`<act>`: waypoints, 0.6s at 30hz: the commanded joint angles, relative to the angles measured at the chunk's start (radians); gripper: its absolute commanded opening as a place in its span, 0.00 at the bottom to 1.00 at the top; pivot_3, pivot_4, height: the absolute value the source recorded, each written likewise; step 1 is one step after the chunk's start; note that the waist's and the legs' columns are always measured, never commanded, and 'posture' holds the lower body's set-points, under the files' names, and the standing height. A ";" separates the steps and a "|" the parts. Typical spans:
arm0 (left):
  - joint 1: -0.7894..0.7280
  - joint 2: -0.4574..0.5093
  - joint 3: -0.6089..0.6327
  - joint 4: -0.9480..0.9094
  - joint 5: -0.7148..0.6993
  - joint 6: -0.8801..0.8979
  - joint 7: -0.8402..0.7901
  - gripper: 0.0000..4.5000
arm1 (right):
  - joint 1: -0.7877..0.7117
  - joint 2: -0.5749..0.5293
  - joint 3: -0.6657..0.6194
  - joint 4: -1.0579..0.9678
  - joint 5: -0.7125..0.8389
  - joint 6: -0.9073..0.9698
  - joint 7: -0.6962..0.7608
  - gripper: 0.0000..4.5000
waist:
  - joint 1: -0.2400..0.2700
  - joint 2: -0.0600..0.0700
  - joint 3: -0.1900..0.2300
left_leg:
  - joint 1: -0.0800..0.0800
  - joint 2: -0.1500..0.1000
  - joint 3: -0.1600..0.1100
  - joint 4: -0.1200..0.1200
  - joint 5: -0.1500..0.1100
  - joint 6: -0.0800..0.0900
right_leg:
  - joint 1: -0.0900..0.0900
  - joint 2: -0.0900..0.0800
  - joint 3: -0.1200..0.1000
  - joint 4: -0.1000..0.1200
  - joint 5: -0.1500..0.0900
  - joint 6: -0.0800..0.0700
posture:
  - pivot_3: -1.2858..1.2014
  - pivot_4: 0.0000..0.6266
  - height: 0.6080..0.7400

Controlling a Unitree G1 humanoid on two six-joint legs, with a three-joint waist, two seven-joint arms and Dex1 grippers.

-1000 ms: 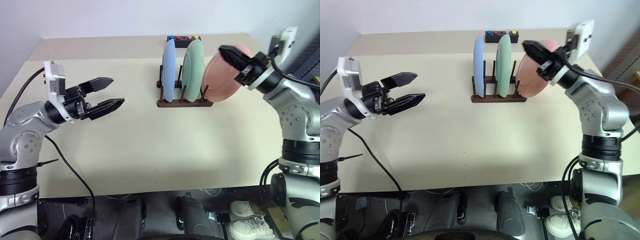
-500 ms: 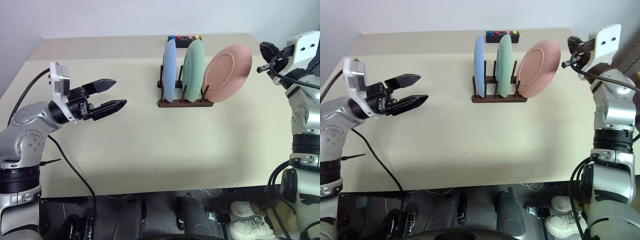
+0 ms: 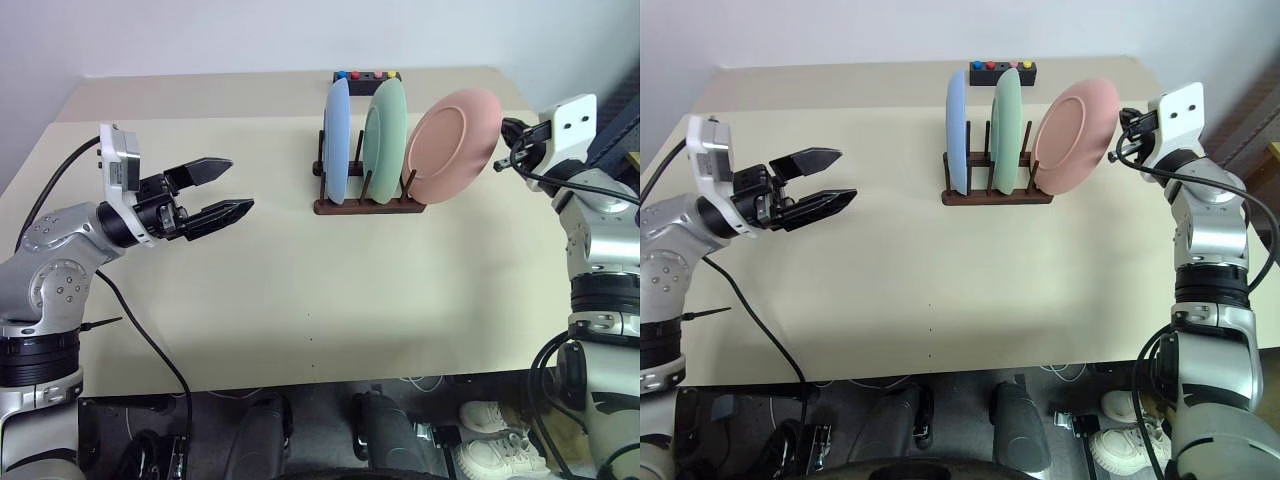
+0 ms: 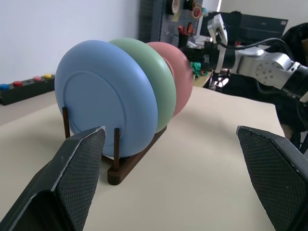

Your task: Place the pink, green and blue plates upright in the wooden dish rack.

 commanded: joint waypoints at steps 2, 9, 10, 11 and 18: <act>-0.026 0.010 0.018 -0.019 -0.006 -0.009 0.002 1.00 | 0.005 0.009 -0.009 -0.112 0.051 0.035 0.055 0.00 | 0.000 0.000 0.000 | 0.000 0.000 0.000 0.000 0.000 0.000 | 0.000 0.000 0.000 0.000 0.000 0.000 | 0.52 0.24 1.00; -0.022 0.013 0.024 -0.019 -0.008 -0.005 0.001 1.00 | -0.012 0.037 -0.030 -0.224 0.132 0.114 0.084 0.00 | 0.001 0.000 0.000 | 0.000 0.000 0.000 0.000 0.000 0.000 | 0.000 0.000 0.000 0.000 0.000 0.000 | 0.52 0.24 1.00; -0.020 0.013 0.025 -0.021 -0.008 -0.005 0.002 1.00 | -0.008 0.036 -0.020 -0.242 0.136 0.118 0.099 0.00 | 0.001 0.000 0.000 | 0.000 0.000 0.000 0.000 0.000 0.000 | 0.000 0.000 0.000 0.000 0.000 0.000 | 0.52 0.24 1.00; -0.020 0.013 0.025 -0.021 -0.008 -0.005 0.002 1.00 | -0.003 0.038 -0.013 -0.261 0.147 0.128 0.114 0.00 | 0.001 0.000 0.000 | 0.000 0.000 0.000 0.000 0.000 0.000 | 0.000 0.000 0.000 0.000 0.000 0.000 | 0.52 0.24 1.00; -0.012 0.012 0.029 -0.026 -0.009 -0.005 0.006 1.00 | -0.012 0.034 -0.011 -0.252 0.126 0.131 0.097 0.00 | 0.002 0.000 0.000 | 0.000 0.000 0.000 0.001 0.000 0.000 | 0.000 0.000 0.000 0.000 0.000 0.000 | 0.52 0.24 1.00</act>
